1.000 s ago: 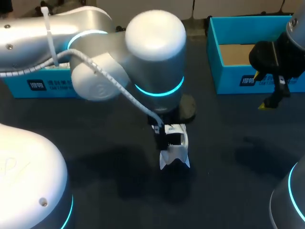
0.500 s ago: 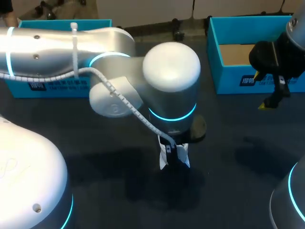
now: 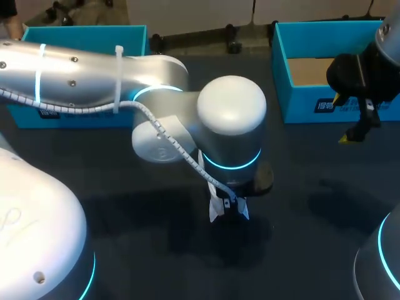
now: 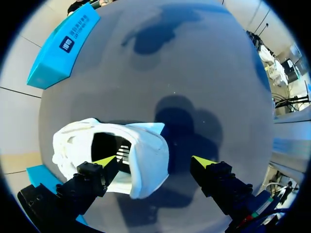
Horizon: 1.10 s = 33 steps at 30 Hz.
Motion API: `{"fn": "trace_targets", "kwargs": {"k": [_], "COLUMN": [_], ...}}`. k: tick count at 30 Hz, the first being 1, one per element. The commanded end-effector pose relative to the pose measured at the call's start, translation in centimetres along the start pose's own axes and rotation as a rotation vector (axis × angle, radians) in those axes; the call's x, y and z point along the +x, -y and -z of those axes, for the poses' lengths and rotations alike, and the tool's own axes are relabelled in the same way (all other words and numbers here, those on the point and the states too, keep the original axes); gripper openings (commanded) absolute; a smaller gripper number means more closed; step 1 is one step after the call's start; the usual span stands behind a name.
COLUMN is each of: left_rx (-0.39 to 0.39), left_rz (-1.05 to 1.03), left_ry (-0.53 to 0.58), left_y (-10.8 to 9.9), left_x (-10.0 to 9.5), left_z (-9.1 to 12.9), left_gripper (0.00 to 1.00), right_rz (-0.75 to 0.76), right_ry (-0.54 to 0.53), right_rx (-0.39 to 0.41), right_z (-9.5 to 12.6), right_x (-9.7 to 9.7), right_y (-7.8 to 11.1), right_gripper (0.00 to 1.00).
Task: Take the shoe out of the shoebox, open the shoe tongue, remove and reinsert the insole, then place the shoe into the shoebox
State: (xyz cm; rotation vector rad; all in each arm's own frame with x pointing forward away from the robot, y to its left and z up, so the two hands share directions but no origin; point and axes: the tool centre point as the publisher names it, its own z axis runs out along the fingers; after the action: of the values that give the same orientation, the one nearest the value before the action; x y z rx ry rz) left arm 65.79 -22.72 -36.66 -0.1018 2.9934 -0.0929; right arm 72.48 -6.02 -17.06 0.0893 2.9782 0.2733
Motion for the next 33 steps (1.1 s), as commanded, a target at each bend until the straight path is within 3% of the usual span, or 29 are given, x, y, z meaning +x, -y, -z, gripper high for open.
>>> {"fn": "trace_targets", "kwargs": {"k": [1,10,11,12,13,14,17,22,28,33], "left_rx": [0.001,-0.027,-0.029,-0.029,-0.028,-0.028,-0.032,-0.036,-0.044,-0.069], "left_rz": [-0.003,-0.017,-0.021,-0.021,-0.023,-0.023,-0.029,-0.021,-0.030,-0.047], "left_ry": [-0.014,-0.037,-0.041,-0.043,-0.054,-0.064,-0.084,-0.137,-0.186,-0.188], "left_y": [0.4,0.6,0.6,0.6,0.6,0.5,0.4,0.1,-0.2,-0.5], "left_x": [0.0,0.3,0.4,0.4,0.4,0.5,0.5,0.7,0.9,1.1], "left_z": [-1.7,-3.6,-3.7,-3.7,-3.7,-3.7,-3.8,-4.1,-4.0,-2.6], "left_gripper": [1.00,1.00,0.85,0.82,0.71,0.50,0.36,0.00,0.00,0.00], "right_rz": [-0.001,-0.001,-0.001,-0.001,-0.001,-0.001,-0.001,-0.001,-0.001,-0.001], "right_ry": [-0.002,-0.002,-0.002,-0.002,-0.002,-0.002,-0.002,-0.002,-0.002,-0.002], "right_rx": [0.004,0.004,0.004,0.004,0.004,0.004,0.004,0.004,0.004,0.004], "right_z": [-0.1,-0.1,-0.1,-0.1,-0.1,-0.1,-0.1,-0.1,-0.1,-0.1], "right_x": [-0.1,-0.1,-0.1,-0.1,-0.1,-0.1,-0.1,-0.1,-0.1,-0.1], "right_y": [-0.1,-0.1,-0.1,-0.1,-0.1,-0.1,-0.1,-0.1,-0.1,-0.1], "right_gripper": [1.00,1.00,1.00,1.00,1.00,1.00,1.00,1.00,1.00,1.00]}}
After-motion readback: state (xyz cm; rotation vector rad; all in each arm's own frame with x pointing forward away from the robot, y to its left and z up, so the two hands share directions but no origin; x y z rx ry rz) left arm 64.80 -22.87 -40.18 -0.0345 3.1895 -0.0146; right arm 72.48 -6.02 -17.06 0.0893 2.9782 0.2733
